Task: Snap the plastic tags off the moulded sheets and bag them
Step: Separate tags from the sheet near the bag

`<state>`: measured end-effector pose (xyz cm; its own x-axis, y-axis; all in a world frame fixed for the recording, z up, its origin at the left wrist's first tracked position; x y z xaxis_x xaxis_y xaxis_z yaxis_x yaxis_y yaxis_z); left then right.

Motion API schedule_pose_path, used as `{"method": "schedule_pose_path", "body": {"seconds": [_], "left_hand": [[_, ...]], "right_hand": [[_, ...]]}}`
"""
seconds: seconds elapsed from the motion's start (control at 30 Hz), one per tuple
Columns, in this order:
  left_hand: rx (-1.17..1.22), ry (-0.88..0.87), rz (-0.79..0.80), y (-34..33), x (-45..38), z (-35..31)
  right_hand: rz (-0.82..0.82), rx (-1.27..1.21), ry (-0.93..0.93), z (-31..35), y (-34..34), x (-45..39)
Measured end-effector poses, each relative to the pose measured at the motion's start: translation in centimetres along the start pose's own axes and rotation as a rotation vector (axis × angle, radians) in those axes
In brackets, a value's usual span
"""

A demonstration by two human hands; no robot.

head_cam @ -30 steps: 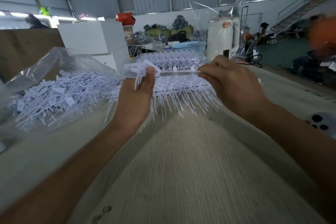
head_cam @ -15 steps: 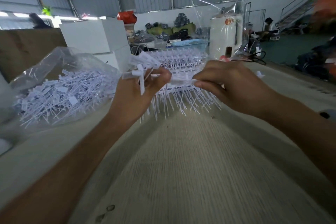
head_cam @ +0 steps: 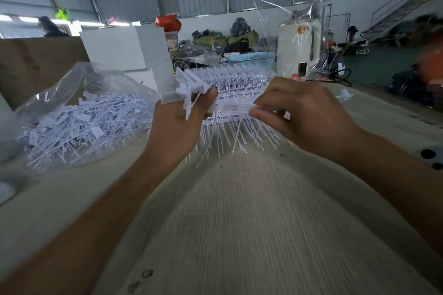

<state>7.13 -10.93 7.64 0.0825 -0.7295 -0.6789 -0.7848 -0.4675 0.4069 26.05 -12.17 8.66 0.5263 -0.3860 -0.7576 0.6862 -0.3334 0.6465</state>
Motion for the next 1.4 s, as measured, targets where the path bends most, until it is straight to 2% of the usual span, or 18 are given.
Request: {"method": "schedule_pose_path", "body": {"seconds": [0.17,0.27,0.37,0.47,0.57,0.7,0.8,0.93,1.2,1.3,1.4], "left_hand": [[0.140,0.224,-0.001,-0.4,-0.2,1.8],[0.300,0.386,0.104,-1.4,0.0,2.7],[0.387,0.458,0.229,-2.6,0.4,3.0],[0.450,0.567,0.238,-2.2,0.3,4.5],[0.387,0.506,0.177,-0.4,-0.5,5.4],[0.427,0.369,0.214,-0.6,-0.8,4.3],[0.466,0.348,0.242,-1.1,-0.7,3.9],[0.454,0.325,0.201,-0.7,-1.0,3.8],[0.319,0.170,0.269,-1.2,-0.6,2.9],[0.240,0.131,0.211,-1.2,-1.0,2.5],[0.330,0.120,0.233,-1.5,-0.9,2.3]], "right_hand": [[-0.084,0.250,0.102,1.5,0.5,-0.1],[-0.124,0.374,0.158,2.2,0.5,-0.1],[-0.129,0.437,0.178,2.4,0.5,0.0],[-0.204,0.459,0.150,1.4,1.9,0.2],[-0.258,0.384,0.086,-0.3,3.9,0.5],[-0.193,0.320,0.043,-0.8,2.9,0.5],[-0.183,0.301,0.057,-0.6,2.3,0.5],[-0.178,0.279,0.056,-0.9,2.1,0.6],[-0.202,0.208,0.073,-0.2,2.1,0.3],[-0.165,0.194,0.082,0.0,1.7,0.3],[-0.161,0.176,0.086,0.2,1.6,0.3]]}}
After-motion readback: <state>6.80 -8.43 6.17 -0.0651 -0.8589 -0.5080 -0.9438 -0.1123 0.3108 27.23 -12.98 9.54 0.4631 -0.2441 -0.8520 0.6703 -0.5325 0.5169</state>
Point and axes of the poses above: each hand's wrist, its own x-axis away from the middle knuckle, its own y-axis out of the back of the hand, z = x × y, the point moved 8 cm from there along -x, towards the middle knuckle, and after that the axes turned 14 degrees about -x, right-handed, at the moved point
